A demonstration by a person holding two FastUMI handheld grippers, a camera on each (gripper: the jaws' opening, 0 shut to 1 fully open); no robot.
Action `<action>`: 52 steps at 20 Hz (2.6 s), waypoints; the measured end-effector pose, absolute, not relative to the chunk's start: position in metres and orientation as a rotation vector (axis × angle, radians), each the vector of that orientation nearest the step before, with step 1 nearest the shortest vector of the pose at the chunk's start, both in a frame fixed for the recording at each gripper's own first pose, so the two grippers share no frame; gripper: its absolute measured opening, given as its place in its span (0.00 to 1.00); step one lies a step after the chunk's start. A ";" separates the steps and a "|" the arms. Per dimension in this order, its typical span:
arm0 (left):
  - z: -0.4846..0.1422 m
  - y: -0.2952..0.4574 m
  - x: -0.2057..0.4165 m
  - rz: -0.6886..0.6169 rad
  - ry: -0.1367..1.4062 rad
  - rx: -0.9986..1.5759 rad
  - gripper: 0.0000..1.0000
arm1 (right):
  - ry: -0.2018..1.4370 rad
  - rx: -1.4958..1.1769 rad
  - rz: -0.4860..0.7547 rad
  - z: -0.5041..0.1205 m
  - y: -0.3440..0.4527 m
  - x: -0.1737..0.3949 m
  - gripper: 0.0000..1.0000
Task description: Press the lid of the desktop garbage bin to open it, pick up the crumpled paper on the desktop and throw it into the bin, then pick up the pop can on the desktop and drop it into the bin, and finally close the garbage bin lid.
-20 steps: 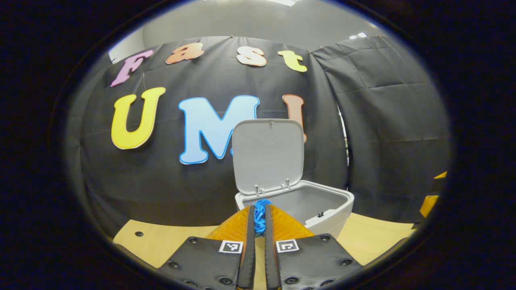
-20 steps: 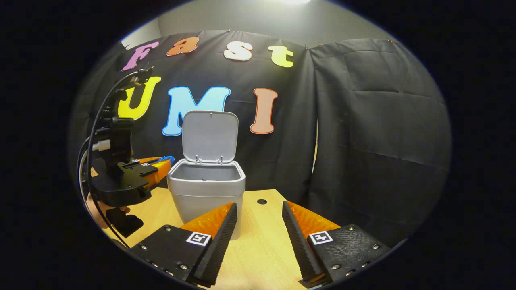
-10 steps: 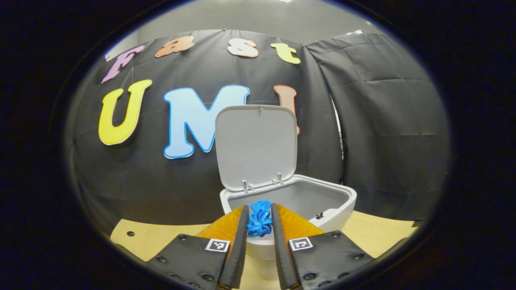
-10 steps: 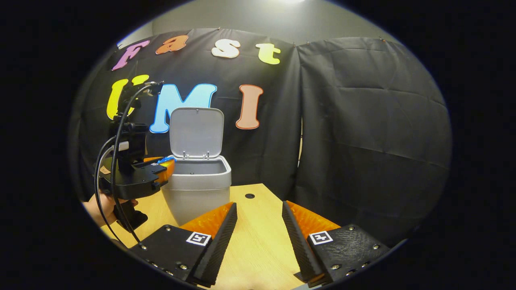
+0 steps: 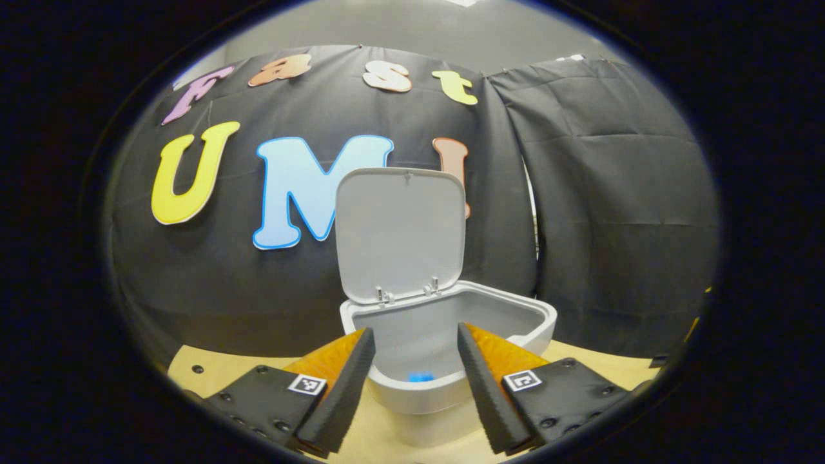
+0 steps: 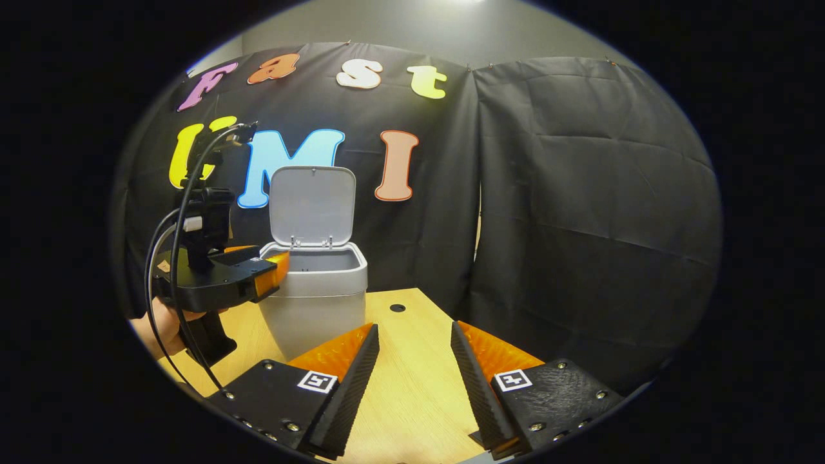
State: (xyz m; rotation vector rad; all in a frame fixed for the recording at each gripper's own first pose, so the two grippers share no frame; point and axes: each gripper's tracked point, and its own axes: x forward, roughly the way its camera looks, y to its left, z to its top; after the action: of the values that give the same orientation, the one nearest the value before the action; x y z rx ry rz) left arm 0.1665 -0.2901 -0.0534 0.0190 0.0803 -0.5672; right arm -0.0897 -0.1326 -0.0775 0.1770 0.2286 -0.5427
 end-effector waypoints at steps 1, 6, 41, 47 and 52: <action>-0.049 -0.287 0.164 -0.562 0.070 0.013 0.91 | 0.226 0.179 -0.536 -0.078 -0.131 -0.089 0.74; -0.034 -0.264 0.152 -0.525 0.032 -0.001 0.90 | 0.220 0.183 -0.450 -0.077 -0.114 -0.078 0.74; -0.079 -0.066 0.067 -0.195 0.122 -0.029 1.00 | 0.603 0.163 0.289 -0.177 0.092 -0.017 0.76; -0.084 -0.049 0.057 -0.166 0.137 -0.028 1.00 | 0.666 0.110 0.273 -0.197 0.097 -0.014 0.76; -0.089 -0.043 0.054 -0.146 0.149 -0.036 1.00 | 0.713 0.094 0.286 -0.215 0.099 -0.012 0.76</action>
State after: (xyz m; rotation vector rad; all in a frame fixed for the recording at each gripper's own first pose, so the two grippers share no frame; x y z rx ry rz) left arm 0.0540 -0.0426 -0.0887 -0.0363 0.1494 -0.1464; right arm -0.0117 0.0990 -0.2148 0.0945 0.7133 0.2862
